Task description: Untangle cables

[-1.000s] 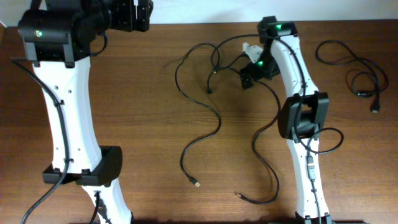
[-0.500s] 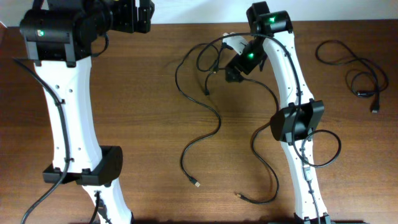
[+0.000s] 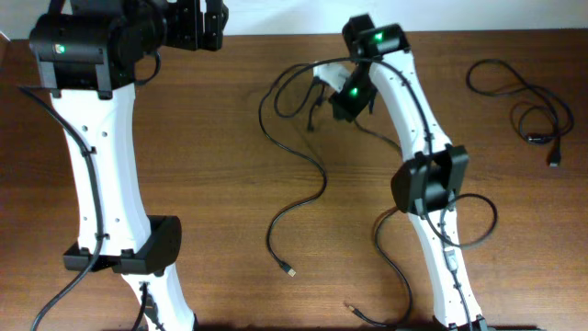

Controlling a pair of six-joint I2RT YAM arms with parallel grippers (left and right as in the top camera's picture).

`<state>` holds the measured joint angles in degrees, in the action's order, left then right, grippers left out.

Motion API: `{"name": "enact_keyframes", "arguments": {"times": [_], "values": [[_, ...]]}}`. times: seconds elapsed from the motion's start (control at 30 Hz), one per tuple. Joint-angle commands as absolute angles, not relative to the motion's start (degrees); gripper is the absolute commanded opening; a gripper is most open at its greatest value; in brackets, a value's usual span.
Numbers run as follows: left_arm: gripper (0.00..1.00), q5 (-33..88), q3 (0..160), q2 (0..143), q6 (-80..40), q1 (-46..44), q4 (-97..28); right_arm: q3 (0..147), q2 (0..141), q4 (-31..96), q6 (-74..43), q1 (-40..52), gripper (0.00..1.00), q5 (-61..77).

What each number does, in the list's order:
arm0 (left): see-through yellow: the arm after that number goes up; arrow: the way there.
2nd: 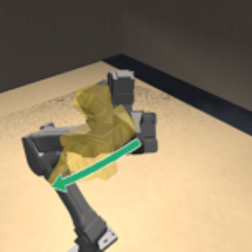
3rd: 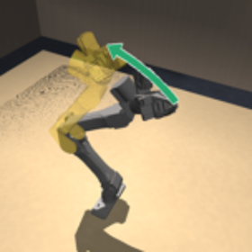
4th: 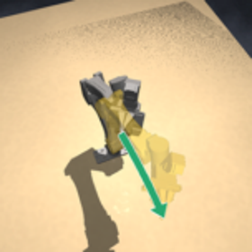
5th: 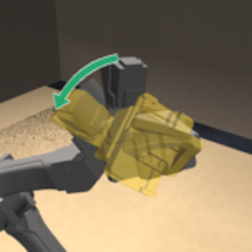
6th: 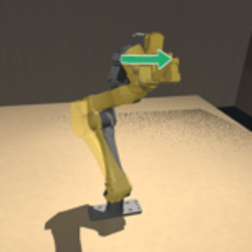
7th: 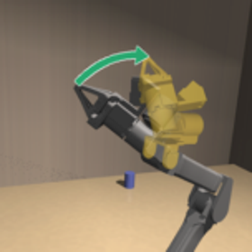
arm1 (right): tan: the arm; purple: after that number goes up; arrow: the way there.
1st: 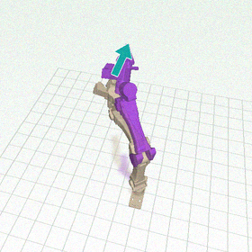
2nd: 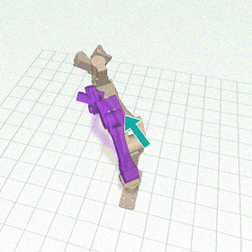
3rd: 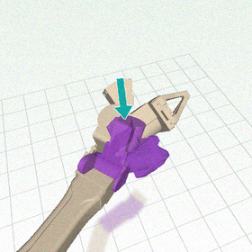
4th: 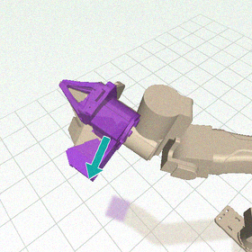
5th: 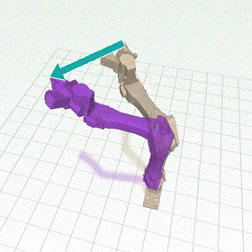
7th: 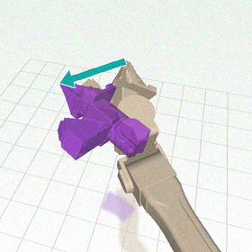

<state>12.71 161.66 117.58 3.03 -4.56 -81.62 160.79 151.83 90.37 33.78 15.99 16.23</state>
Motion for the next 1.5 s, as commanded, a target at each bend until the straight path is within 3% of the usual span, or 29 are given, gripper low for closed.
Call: {"name": "enact_keyframes", "arguments": {"times": [0.0, 0.1, 0.3, 0.4, 0.8, 0.9, 1.07, 1.2, 1.47], "values": [[0.99, 13.34, 161.27, 117.32, 3.97, -4.8, -80.6, 166.04, 130.17, 90.13, 30.44, 15.68, 0.04, 14.31], [0.99, 13.34, 161.27, 117.32, 3.97, -4.89, -80.53, 165.71, 116.09, 89.8, 23.31, 11.27, 0.04, 12.97], [0.99, 13.34, 161.27, 117.32, 3.97, -4.89, -80.18, 153.21, 97.86, 85.41, 18.09, -8.56, 0.04, 10.31], [0.99, 13.34, 161.27, 117.32, 3.95, -4.89, -79.99, 147.52, 93.01, 81.1, 12.58, -15.7, 0.04, 0.21], [0.99, 13.3, 161.27, 117.32, 4.82, -4.89, -79.31, 142.15, 84.33, 66.17, 9.72, -50.76, 0.04, -5.19], [0.99, 13.32, 161.27, 117.32, 4.82, -4.89, -79.33, 143.52, 84.07, 58.89, 9.47, -53.3, 0.04, -0.34], [0.99, 13.32, 161.27, 117.32, 4.8, -4.89, -79.4, 140.73, 95.24, 59.16, 8.91, -53.32, 0.04, 6.04], [0.99, 13.32, 161.27, 117.32, 4.82, -4.89, -79.77, 127.44, 101.45, 53.56, 8.95, -53.32, 0.04, 20.97], [0.99, 13.32, 161.27, 117.32, 4.8, -4.89, -79.5, 96.2, 101.6, 41.04, 6.28, -49.71, 0.04, 27.86]]}}
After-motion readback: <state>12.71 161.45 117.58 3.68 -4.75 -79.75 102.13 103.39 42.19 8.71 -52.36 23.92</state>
